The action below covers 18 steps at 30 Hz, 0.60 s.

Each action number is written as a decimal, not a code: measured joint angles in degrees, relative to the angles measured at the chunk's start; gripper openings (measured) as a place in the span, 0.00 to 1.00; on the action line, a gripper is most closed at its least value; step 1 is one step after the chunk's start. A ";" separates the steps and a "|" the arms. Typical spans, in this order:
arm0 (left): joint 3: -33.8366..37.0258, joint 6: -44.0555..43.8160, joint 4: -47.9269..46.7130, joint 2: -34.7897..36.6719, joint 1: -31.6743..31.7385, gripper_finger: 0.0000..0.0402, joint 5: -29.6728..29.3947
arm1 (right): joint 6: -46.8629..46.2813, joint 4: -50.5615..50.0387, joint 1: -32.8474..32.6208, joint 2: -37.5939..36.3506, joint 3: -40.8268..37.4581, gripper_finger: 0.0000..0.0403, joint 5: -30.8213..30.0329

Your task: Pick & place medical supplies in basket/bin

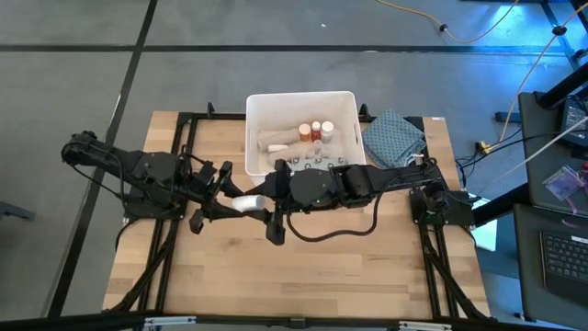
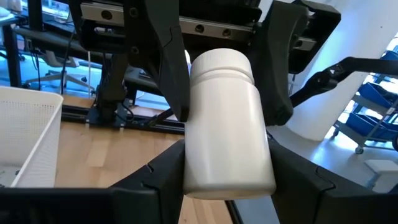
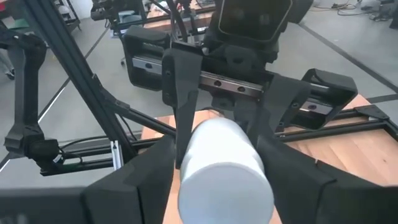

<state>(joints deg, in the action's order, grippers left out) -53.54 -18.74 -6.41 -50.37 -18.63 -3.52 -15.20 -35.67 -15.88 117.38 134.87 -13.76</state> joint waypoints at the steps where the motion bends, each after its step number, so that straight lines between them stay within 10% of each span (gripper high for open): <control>1: 0.00 0.00 0.02 0.00 0.00 0.45 0.01 | 0.00 -0.05 0.00 -0.02 0.00 0.55 0.00; 18: 0.00 2.40 -1.47 0.36 0.07 0.56 2.05 | -2.36 -0.54 -0.13 -0.07 0.04 0.42 0.33</control>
<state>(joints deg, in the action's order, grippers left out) -53.54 -16.34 -7.88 -50.00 -18.57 -1.46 -17.56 -36.21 -16.01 117.32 134.91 -13.43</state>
